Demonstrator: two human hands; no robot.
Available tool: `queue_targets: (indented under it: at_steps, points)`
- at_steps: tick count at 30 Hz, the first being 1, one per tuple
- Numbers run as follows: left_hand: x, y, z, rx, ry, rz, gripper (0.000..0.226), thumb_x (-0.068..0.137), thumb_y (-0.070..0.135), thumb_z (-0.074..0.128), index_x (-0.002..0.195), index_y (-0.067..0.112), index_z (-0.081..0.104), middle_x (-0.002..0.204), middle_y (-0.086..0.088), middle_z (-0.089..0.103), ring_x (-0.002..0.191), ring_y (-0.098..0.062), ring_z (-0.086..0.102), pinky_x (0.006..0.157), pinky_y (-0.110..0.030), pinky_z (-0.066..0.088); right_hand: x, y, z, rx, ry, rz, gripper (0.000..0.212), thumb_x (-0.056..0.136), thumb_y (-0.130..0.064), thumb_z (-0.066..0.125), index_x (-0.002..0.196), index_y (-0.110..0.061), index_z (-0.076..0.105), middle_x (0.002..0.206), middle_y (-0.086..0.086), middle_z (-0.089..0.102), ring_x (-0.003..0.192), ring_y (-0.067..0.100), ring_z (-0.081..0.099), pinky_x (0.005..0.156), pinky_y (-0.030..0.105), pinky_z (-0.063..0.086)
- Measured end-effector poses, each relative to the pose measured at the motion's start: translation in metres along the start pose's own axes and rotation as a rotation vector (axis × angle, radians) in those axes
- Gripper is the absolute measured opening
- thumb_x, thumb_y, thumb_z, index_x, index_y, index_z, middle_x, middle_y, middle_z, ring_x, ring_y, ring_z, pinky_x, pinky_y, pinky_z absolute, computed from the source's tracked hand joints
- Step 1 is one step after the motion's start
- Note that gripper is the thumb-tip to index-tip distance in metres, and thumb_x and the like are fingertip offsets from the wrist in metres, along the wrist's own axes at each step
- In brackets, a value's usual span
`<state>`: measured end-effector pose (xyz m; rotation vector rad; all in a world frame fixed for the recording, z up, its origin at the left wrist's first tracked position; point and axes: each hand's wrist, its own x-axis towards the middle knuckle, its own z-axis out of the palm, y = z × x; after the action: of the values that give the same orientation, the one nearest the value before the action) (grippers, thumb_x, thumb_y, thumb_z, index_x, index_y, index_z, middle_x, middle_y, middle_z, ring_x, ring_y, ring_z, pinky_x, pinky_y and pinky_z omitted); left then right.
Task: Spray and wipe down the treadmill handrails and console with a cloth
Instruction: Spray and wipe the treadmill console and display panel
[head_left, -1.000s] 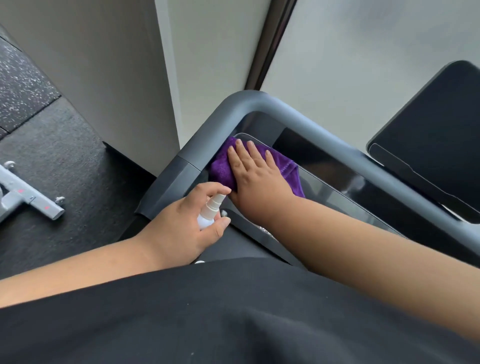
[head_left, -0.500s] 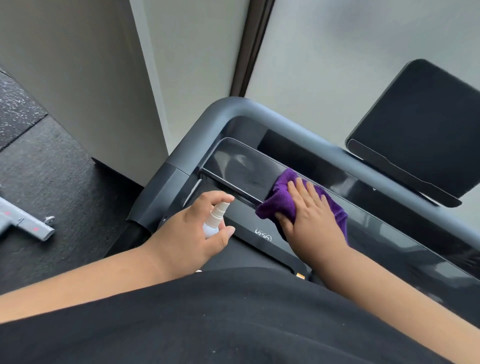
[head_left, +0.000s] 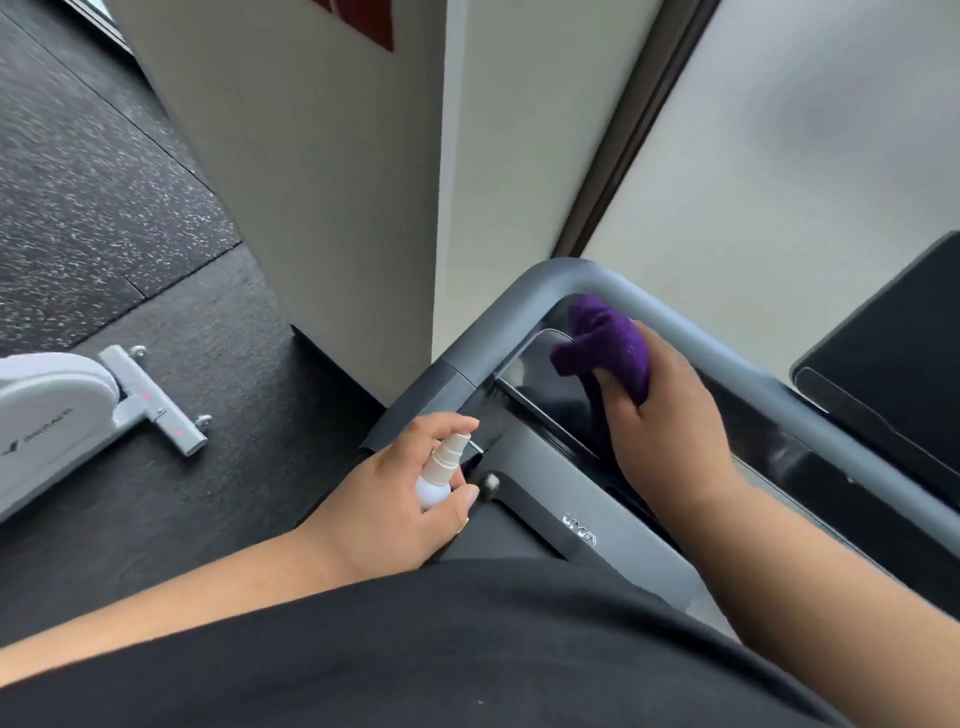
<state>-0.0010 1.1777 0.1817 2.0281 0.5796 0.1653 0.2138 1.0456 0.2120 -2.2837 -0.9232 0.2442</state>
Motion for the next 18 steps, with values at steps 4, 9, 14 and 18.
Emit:
queue_targets:
  at_steps: [4, 9, 14, 18]
  points:
    - [-0.014, 0.004, -0.012, -0.008, 0.172, -0.101, 0.059, 0.086, 0.030, 0.065, 0.108, 0.071, 0.028, 0.094, 0.021, 0.059, 0.083, -0.002, 0.059, 0.068, -0.004, 0.039, 0.041, -0.038, 0.023, -0.042, -0.103, -0.185, 0.044, 0.098, -0.034, 0.056, 0.140, -0.039, 0.047, 0.128, -0.016, 0.061, 0.119, 0.007, 0.051, 0.089, 0.028, 0.041]
    - [-0.033, -0.002, -0.030, -0.013, 0.436, -0.219, 0.050, 0.086, 0.029, 0.065, 0.107, 0.063, 0.035, 0.093, 0.021, 0.060, 0.085, -0.001, 0.058, 0.066, -0.011, 0.040, 0.051, -0.067, 0.054, -0.080, -0.282, -0.391, 0.057, 0.097, -0.037, 0.059, 0.150, -0.032, 0.039, 0.140, -0.005, 0.055, 0.125, 0.016, 0.051, 0.102, 0.036, 0.044]
    - [-0.058, -0.008, -0.030, 0.005, 0.466, -0.295, 0.052, 0.086, 0.029, 0.065, 0.108, 0.065, 0.034, 0.094, 0.023, 0.060, 0.085, 0.000, 0.058, 0.065, -0.007, 0.038, 0.014, -0.061, 0.115, -0.518, -0.614, -0.677, 0.073, 0.091, -0.065, 0.051, 0.155, -0.037, 0.029, 0.163, 0.001, 0.026, 0.152, 0.038, 0.006, 0.123, 0.055, 0.003]
    - [-0.061, -0.009, -0.021, 0.000, 0.457, -0.337, 0.051, 0.086, 0.029, 0.064, 0.109, 0.064, 0.034, 0.095, 0.023, 0.060, 0.086, 0.000, 0.058, 0.066, -0.016, 0.040, 0.011, -0.056, 0.130, -0.542, -0.471, -0.758, 0.071, 0.087, -0.072, 0.051, 0.145, -0.033, 0.049, 0.150, -0.003, 0.048, 0.148, 0.035, 0.026, 0.120, 0.052, 0.014]
